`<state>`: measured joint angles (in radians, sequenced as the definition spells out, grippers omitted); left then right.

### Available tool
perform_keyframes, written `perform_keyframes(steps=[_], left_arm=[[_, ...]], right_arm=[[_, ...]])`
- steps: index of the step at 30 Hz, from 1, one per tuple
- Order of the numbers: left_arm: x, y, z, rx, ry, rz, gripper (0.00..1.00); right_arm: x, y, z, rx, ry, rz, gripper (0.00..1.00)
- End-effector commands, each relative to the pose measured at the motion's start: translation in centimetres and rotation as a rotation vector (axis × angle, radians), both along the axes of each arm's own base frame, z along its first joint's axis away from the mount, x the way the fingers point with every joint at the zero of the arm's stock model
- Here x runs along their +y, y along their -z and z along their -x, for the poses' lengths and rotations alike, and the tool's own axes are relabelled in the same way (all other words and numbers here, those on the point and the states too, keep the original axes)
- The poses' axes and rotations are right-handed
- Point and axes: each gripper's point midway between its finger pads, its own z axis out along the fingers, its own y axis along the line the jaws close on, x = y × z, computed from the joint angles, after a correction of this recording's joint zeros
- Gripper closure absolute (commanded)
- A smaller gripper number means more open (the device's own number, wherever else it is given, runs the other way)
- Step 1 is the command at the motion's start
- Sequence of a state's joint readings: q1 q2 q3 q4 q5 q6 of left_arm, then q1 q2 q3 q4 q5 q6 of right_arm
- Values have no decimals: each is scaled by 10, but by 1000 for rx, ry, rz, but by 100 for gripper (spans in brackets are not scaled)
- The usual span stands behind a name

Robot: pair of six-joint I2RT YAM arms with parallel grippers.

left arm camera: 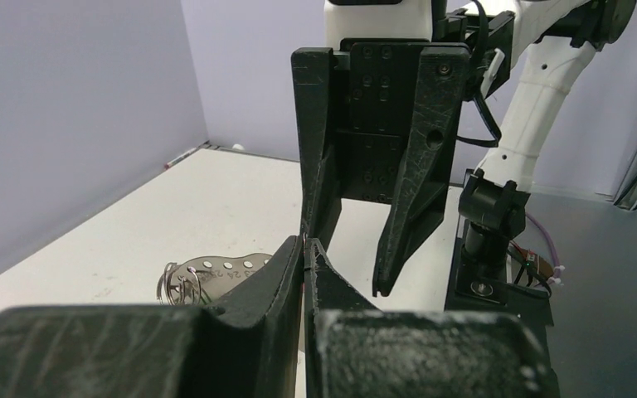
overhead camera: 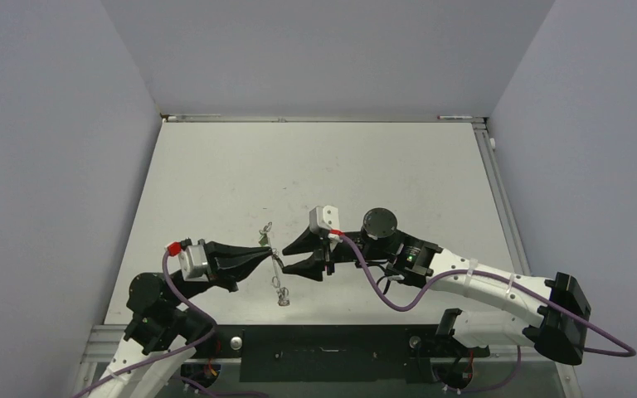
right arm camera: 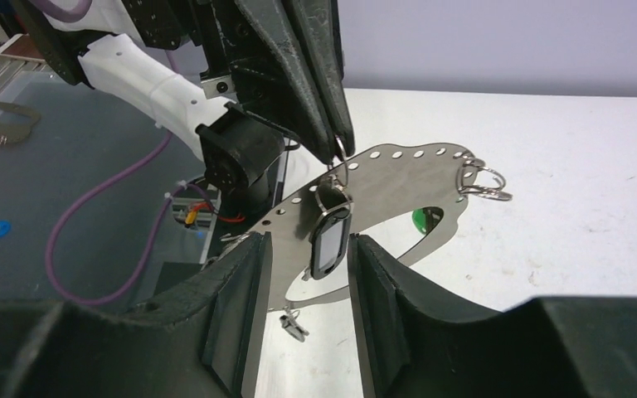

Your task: Put the keys on the keyring

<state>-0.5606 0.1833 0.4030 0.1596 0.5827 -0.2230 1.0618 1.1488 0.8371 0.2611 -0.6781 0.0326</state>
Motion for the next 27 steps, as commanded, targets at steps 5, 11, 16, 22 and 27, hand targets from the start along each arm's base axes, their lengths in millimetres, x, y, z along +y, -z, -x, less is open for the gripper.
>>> perform_keyframes(steps=[5, 11, 16, 22, 27], left_arm=[[2, -32, 20, -92, 83, 106, 100], [1, -32, 20, -86, 95, 117, 100], [2, -34, 20, -88, 100, 127, 100], [2, -33, 20, -85, 104, 124, 100], [2, -33, 20, -84, 105, 124, 100]], right_arm=[[-5, -50, -3, -122, 25, -179, 61], [-1, -55, 5, -108, -26, -205, 61], [6, -52, 8, -84, -61, -201, 64], [8, -53, 8, -79, -65, -212, 67], [10, -55, 8, -79, -72, -220, 67]])
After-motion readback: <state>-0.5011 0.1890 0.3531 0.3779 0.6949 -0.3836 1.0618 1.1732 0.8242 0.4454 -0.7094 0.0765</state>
